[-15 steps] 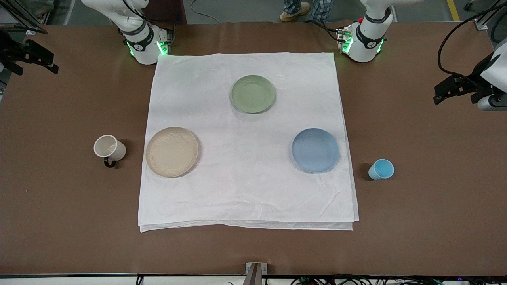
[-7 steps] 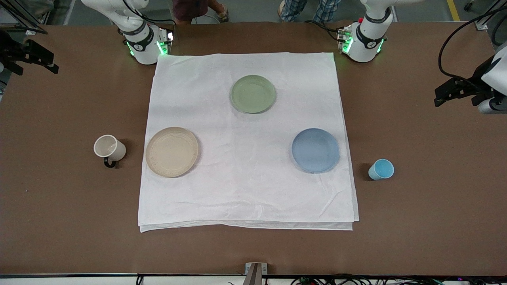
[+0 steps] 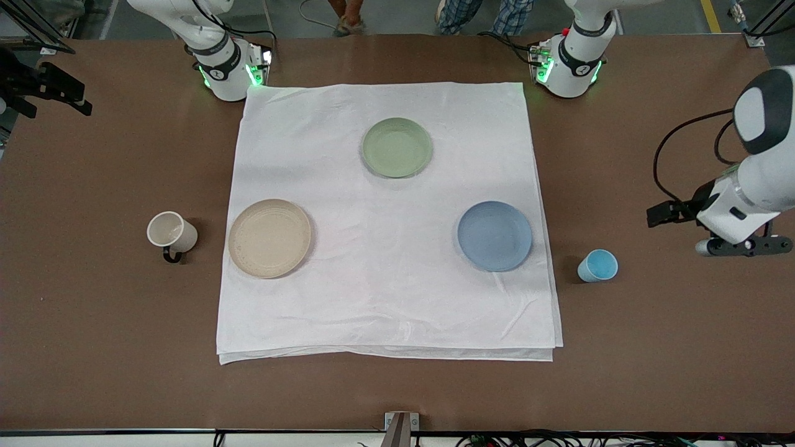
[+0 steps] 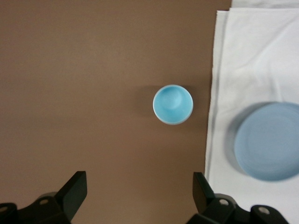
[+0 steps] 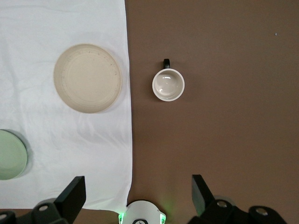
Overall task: Place blue cup in blue plate and white mug in gray plate
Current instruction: 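Grasp the light-blue cup with the left gripper while the right gripper reaches the mug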
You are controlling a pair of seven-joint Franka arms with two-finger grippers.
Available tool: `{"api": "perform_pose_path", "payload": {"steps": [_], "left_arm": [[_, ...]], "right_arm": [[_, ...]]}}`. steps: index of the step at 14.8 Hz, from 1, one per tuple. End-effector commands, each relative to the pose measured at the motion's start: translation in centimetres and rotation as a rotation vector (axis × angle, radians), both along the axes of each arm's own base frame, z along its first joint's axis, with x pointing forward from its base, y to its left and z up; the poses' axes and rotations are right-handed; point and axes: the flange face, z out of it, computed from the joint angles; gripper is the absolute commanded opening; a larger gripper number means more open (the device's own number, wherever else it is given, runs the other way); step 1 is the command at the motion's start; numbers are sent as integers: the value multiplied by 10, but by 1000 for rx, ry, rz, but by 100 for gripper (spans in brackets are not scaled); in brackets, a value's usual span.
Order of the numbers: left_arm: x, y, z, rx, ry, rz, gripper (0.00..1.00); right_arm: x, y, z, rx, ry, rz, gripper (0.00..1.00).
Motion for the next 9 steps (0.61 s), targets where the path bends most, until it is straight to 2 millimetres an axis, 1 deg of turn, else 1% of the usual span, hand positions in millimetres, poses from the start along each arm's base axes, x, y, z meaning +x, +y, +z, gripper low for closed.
{"api": "perform_pose_path", "payload": {"steps": [1, 2, 3, 4, 5, 6, 7, 8, 9], "left_arm": [[-2, 2, -64, 2, -72, -8, 100], [4, 3, -84, -2, -103, -10, 100], [9, 4, -104, -5, -110, -8, 100], [13, 3, -119, -11, -107, -2, 100], [16, 3, -136, -16, -107, 9, 98], [17, 2, -151, -19, -107, 16, 91], [19, 2, -164, -21, -109, 20, 85], [19, 1, -171, -22, -104, 21, 77], [19, -1, -180, -23, -94, 18, 69]], "right_arm": [[-4, 1, 8, -9, -11, 6, 100], [0, -3, 10, -15, -15, -1, 100], [7, -10, 3, -16, -7, -16, 100], [23, -21, -17, -20, 19, -33, 100], [49, -30, -47, -20, 27, -49, 100], [68, -37, -67, -7, 29, -51, 100], [81, -45, -80, 0, 10, -58, 100], [102, -44, -111, -13, 18, -48, 100], [116, -51, -128, -9, 7, -58, 100]]}}
